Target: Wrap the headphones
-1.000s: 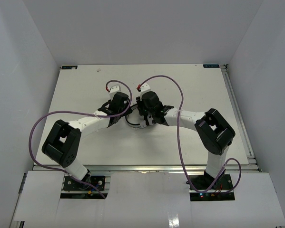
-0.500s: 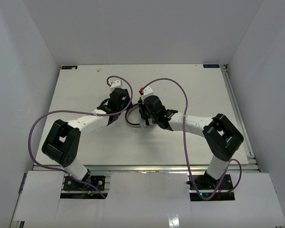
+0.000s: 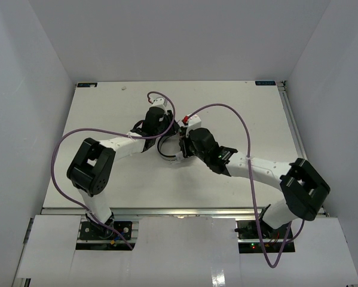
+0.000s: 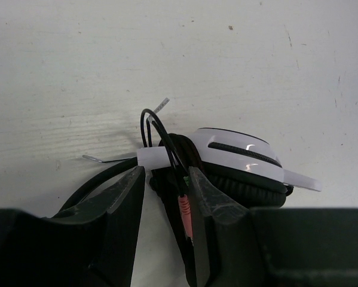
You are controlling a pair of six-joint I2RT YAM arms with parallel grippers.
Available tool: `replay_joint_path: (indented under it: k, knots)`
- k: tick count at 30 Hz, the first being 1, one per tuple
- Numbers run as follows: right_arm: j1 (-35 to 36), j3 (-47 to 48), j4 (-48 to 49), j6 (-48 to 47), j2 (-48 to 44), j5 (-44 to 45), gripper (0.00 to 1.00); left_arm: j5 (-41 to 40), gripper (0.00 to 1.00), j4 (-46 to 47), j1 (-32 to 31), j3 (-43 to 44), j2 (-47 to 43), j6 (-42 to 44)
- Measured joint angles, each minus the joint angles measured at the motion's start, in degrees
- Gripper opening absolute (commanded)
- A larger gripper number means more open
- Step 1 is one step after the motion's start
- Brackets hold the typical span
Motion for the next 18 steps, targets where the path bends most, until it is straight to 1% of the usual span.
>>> replay_joint_path:
  k: [7,12,14,16,17,18]
  knots:
    - [0.6,-1.2,-0.7,0.0,-8.4,1.0,0.35,0.6,0.46,0.0,0.0,0.0,-0.2,-0.1]
    - [0.6,-1.3,-1.7,-0.1,-11.9,1.8,0.36,-0.3,0.5,-0.6,0.0,0.0,-2.9,-0.1]
    - [0.6,-1.3,-2.2,-0.1,-12.7,2.2,0.39,-0.9,0.51,-1.1,0.0,0.0,-4.4,-0.1]
    - [0.6,-1.2,-3.3,-0.2,-13.1,2.6,0.43,-1.5,0.51,-2.0,0.0,0.0,-6.2,0.0]
    - [0.6,-1.2,-4.0,-0.1,-13.2,2.7,0.51,-1.9,0.52,-2.4,0.0,0.0,-7.1,0.0]
    - [0.6,-1.1,-4.8,-0.1,-13.2,2.7,0.66,-2.1,0.53,-2.8,0.0,0.0,-7.9,0.1]
